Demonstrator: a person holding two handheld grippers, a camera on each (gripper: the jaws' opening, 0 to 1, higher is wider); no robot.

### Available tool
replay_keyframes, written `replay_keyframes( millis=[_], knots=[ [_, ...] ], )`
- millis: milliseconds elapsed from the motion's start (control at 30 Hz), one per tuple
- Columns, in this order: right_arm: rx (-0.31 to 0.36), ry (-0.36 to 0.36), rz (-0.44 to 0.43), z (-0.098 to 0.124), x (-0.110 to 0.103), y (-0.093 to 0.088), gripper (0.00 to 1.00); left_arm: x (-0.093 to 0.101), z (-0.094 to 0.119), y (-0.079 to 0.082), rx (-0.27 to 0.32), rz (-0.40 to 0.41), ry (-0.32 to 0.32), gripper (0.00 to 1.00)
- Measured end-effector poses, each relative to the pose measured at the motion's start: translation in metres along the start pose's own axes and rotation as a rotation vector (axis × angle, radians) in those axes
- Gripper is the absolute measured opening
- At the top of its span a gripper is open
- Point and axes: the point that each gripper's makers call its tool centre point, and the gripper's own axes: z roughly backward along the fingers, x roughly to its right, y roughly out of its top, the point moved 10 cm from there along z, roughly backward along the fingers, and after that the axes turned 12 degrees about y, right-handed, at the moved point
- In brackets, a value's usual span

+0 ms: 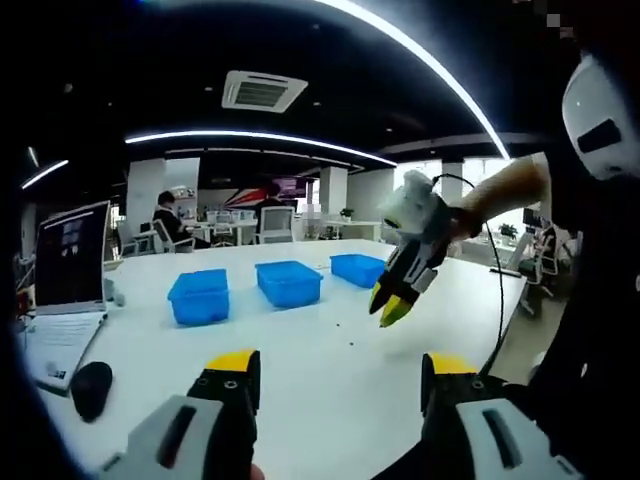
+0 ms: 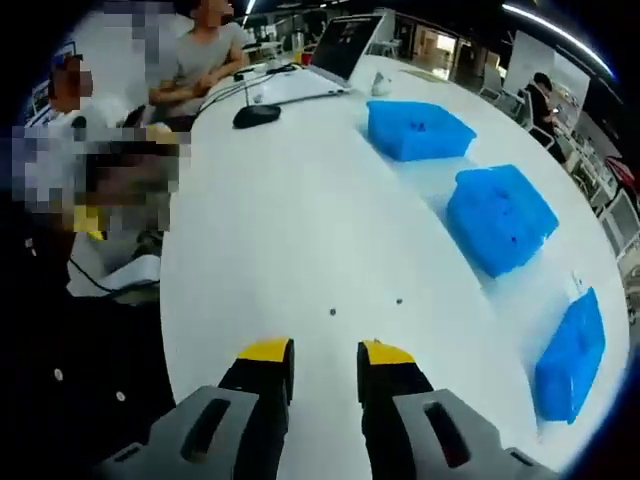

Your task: Pick up the resistors one by one and place each resistor into its matching bin, sorting the parts by color and model until every resistor is separated into the correct bin for its type

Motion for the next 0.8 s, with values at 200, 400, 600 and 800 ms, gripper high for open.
replay_keyframes(
  millis=[200, 400, 600, 800],
  knots=[
    [-0.028, -0.001, 0.021, -0.016, 0.004, 0.007, 0.26, 0.002, -0.001, 0.0, 0.005, 0.009, -0.007, 0.66],
    [-0.049, 0.001, 0.004, -0.025, 0.008, 0.007, 0.21, 0.007, -0.004, 0.0, 0.005, 0.011, -0.025, 0.66],
    [-0.063, 0.002, -0.018, -0.032, 0.011, 0.007, 0.21, 0.011, -0.005, -0.002, 0.001, 0.012, -0.039, 0.66],
    [-0.049, 0.009, -0.037, -0.035, 0.013, 0.009, 0.2, 0.01, -0.003, -0.003, 0.001, 0.013, -0.039, 0.66]
  ],
)
